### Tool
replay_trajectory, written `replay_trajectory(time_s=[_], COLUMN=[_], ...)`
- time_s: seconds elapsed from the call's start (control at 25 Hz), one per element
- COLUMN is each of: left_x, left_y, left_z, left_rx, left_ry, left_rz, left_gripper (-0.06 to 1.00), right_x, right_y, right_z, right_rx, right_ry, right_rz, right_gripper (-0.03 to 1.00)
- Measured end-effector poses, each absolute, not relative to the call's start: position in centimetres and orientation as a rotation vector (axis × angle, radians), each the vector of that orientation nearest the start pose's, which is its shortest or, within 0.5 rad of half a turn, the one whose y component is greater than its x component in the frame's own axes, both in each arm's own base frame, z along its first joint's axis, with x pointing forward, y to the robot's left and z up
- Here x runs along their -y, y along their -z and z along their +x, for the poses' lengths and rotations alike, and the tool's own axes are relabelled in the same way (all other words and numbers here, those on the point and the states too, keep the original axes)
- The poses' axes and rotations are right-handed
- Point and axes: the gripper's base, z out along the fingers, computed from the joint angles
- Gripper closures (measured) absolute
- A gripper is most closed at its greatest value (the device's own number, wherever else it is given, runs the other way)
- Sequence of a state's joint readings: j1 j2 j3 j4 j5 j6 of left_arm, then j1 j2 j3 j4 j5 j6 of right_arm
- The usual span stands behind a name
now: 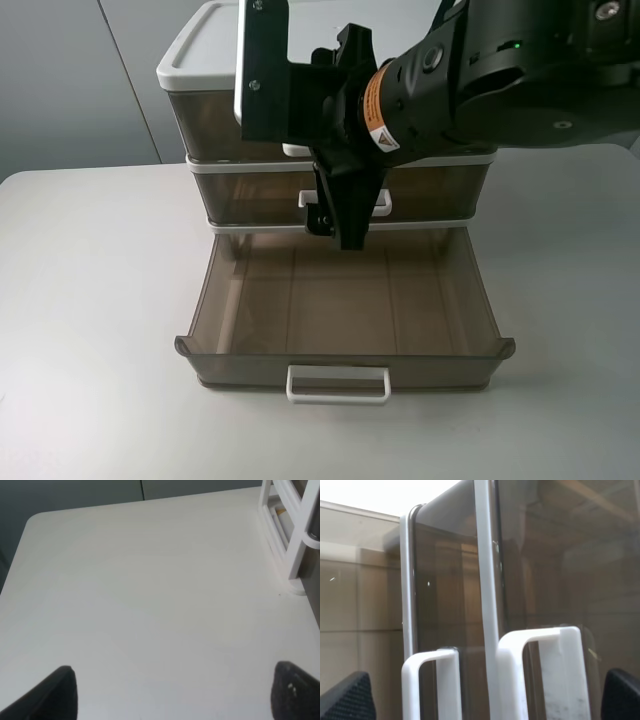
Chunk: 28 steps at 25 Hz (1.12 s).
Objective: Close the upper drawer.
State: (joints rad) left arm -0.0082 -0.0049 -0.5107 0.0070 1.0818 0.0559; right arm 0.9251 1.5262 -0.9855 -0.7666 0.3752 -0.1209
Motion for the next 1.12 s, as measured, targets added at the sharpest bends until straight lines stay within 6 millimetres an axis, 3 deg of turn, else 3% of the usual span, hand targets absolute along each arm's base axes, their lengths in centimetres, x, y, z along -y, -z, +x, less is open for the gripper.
replay_trajectory(time_s=[0.16,0.28,0.44,0.6,0.92,1.12], left_x=[-0.1,-0.1,-0.1,-0.1,-0.1,-0.1], left_y=[-27.8,-27.8,-27.8,-27.8,-27.8,-27.8], left_z=[-0.8,-0.8,-0.8,-0.8,-0.8,-0.8], left_rx=[-2.049,-2.049,-2.049,-2.049,-2.049,-2.049], left_ry=[-0.038,-0.038,-0.038,-0.038,-0.038,-0.038], left_rz=[0.065,0.065,0.065,0.065,0.065,0.065], left_gripper=[0.2,0.2,0.2,0.2,0.2,0.2], right_x=[-24.4,-24.0,-23.4,-21.4,-13.2,-7.7], right_y=[-26.2,-27.5,-29.9,-32.4,-35.4,-34.8], right_z=[21.3,20.6,18.4,15.9,10.0,5.8], right_rx=[-1.582,-1.598,-1.618,-1.738,-1.85,-1.91], right_ry=[0.233,0.192,0.103,-0.027,-0.265,-0.422], right_rz=[-1.646,-1.592,-1.524,-1.424,-1.203,-1.114], right_gripper=[0.28,0.28,0.28,0.28,0.28,0.28])
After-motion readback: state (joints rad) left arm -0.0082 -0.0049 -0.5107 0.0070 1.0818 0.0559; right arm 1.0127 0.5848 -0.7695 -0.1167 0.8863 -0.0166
